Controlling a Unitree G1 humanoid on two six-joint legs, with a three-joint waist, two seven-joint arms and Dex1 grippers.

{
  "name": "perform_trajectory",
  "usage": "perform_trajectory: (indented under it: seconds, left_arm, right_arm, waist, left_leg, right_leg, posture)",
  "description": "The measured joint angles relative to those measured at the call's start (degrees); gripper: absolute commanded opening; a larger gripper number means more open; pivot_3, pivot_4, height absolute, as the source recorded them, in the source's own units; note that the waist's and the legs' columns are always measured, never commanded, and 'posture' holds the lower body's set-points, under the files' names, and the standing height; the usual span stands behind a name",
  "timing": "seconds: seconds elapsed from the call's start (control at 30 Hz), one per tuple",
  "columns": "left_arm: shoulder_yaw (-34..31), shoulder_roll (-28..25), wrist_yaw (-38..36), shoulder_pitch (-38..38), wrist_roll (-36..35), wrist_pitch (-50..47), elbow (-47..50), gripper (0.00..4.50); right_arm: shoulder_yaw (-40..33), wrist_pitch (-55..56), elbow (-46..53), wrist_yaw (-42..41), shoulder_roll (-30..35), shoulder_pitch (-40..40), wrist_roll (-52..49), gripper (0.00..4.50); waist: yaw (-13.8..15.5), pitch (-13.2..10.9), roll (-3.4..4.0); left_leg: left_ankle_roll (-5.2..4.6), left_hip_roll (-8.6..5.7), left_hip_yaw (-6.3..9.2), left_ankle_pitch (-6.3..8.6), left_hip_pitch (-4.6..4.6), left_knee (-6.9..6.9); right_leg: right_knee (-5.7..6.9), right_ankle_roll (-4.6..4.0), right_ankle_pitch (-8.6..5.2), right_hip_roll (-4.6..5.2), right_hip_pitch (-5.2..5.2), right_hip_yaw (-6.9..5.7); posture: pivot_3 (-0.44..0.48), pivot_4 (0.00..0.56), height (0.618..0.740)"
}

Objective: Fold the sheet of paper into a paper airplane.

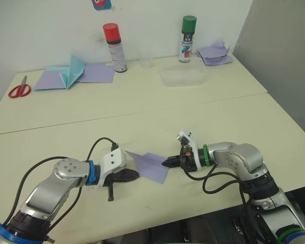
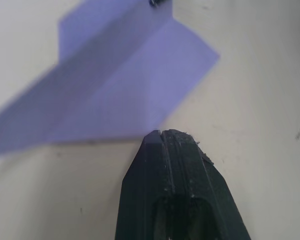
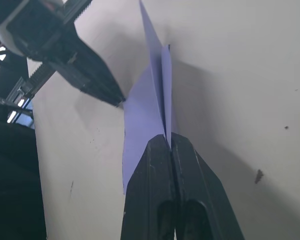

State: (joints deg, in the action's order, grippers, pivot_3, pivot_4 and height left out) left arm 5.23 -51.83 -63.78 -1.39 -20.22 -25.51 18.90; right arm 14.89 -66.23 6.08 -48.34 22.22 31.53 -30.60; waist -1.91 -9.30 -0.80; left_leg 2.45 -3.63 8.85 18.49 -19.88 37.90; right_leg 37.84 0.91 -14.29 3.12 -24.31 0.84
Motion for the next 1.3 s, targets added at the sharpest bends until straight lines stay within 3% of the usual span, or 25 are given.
perform_trajectory:
  seconds: [0.23,0.33,0.47,0.6,0.93,1.13,1.3]
  left_arm:
    - [-17.8,-4.6,-3.2,11.0,-7.9,-2.1,4.4,0.0]
    - [-21.4,-4.1,-2.8,12.4,-9.8,-3.0,6.0,0.0]
    - [-21.5,-2.5,-1.1,13.0,-10.7,-3.8,7.7,0.0]
    - [-21.2,-2.0,0.2,12.8,-11.1,-4.2,8.5,0.0]
    - [-21.2,-2.0,0.4,12.9,-11.0,-4.0,8.5,0.0]
    - [-21.3,-2.0,0.2,12.3,-11.2,-3.9,8.4,0.0]
    - [-22.7,-2.3,-1.0,12.6,-11.5,-3.8,8.6,0.0]
  right_arm:
    - [-0.3,-0.5,-1.4,-0.4,0.3,0.9,-0.2,0.02]
    - [-0.1,-0.5,-1.4,-1.2,0.3,1.2,-0.4,0.02]
    - [1.0,0.5,-1.4,-2.3,0.7,1.2,0.0,0.02]
    - [2.1,2.4,-2.3,-2.8,1.0,1.3,0.4,0.94]
    - [2.6,5.6,0.2,-3.6,3.6,1.6,0.5,4.44]
    - [1.3,9.6,4.0,-4.5,6.5,1.4,0.5,4.48]
    - [-0.4,20.4,11.3,-10.1,11.1,-1.2,1.0,4.48]
  waist:
    - [0.1,0.0,0.02]
    - [0.3,0.0,0.03]
    - [0.3,0.0,0.02]
    - [0.2,0.0,0.02]
    - [0.2,0.0,0.02]
    - [0.3,0.0,0.02]
    - [0.2,0.0,0.0]
  left_leg:
    - [-0.02,0.07,-0.05,0.01,-0.01,-0.02]
    - [-0.18,0.05,-0.13,0.13,0.0,-0.02]
    - [-0.18,0.06,-0.13,0.13,0.01,0.0]
    - [-0.07,0.09,-0.14,0.07,0.01,-0.01]
    - [-0.03,0.09,-0.18,0.07,0.01,-0.02]
    - [-0.03,0.09,-0.19,0.08,0.0,-0.01]
    - [-0.06,0.17,-0.26,0.1,0.01,-0.01]
  right_leg:
    - [-0.06,-0.01,0.0,0.01,-0.02,-0.04]
    - [-0.08,-0.01,0.0,0.03,0.06,-0.06]
    - [-0.08,0.0,0.0,0.03,0.07,-0.06]
    - [-0.06,-0.01,0.0,0.02,0.04,-0.05]
    - [-0.08,-0.01,0.0,0.02,0.04,-0.06]
    - [-0.09,0.0,0.0,0.02,0.06,-0.08]
    - [-0.13,0.0,0.0,0.01,0.07,-0.14]
  posture:
    - [0.0,0.15,0.74]
    - [0.0,0.15,0.74]
    - [0.0,0.15,0.74]
    - [0.0,0.15,0.74]
    - [0.0,0.15,0.74]
    - [0.0,0.15,0.74]
    - [0.0,0.15,0.74]
